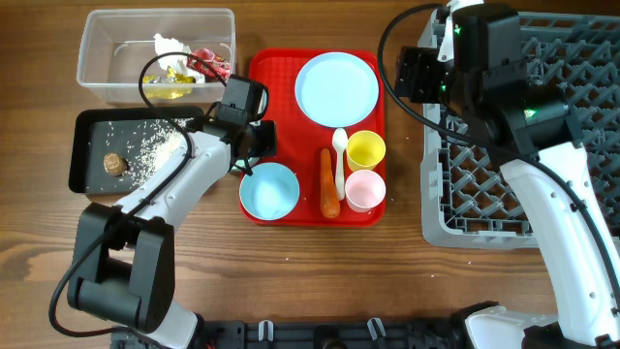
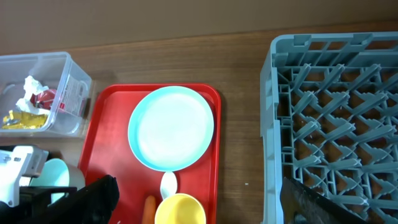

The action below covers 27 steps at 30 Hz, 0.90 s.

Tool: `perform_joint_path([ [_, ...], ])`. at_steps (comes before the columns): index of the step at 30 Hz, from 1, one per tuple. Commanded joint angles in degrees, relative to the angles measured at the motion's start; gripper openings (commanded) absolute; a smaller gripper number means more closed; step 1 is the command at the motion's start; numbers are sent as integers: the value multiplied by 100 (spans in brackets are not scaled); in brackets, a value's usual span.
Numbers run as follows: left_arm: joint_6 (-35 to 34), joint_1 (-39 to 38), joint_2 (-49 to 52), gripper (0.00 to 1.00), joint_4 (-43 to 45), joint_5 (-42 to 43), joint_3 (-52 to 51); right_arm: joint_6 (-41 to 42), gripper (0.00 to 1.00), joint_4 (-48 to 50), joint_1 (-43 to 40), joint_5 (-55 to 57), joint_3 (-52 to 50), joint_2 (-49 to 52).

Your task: Sort waste into correct bins and load items into the dishwasher rack

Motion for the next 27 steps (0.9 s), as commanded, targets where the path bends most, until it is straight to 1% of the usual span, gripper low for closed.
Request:
perform_joint_path([
  [1,-96,-92,52,4,66,72,151,48,85,2,-17,-63,-48,133],
  [8,-92,-745,59,4,348,61,251,50,85,22,-17,-66,-48,177],
  [13,-94,-1043,59,5,402,-240,249,48,86,-2,-17,-66,-48,208],
  [14,-94,-1051,59,9,398,-254,249,48,86,-7,-17,-66,-48,208],
  [15,-94,-1051,59,18,393,-254,249,48,86,-7,-17,-66,-48,208],
  [17,-94,-1049,59,52,387,-254,249,50,86,-9,-17,-66,-48,208],
  [18,-94,-1045,59,63,391,-254,251,48,86,-9,-17,-66,-48,208],
  [19,-94,-1045,59,69,407,-269,251,50,86,-7,-17,-66,-48,208],
  [20,-94,-1045,59,82,417,-321,251,52,86,0,-17,-66,-48,208],
  [22,-96,-1032,15,90,382,-503,282,59,87,35,-17,-66,-48,208],
  [25,-122,-911,-254,95,83,-651,483,63,87,155,-17,-155,-48,208],
  [27,-264,-739,-557,97,-140,-662,664,66,87,243,-15,-352,-48,210],
])
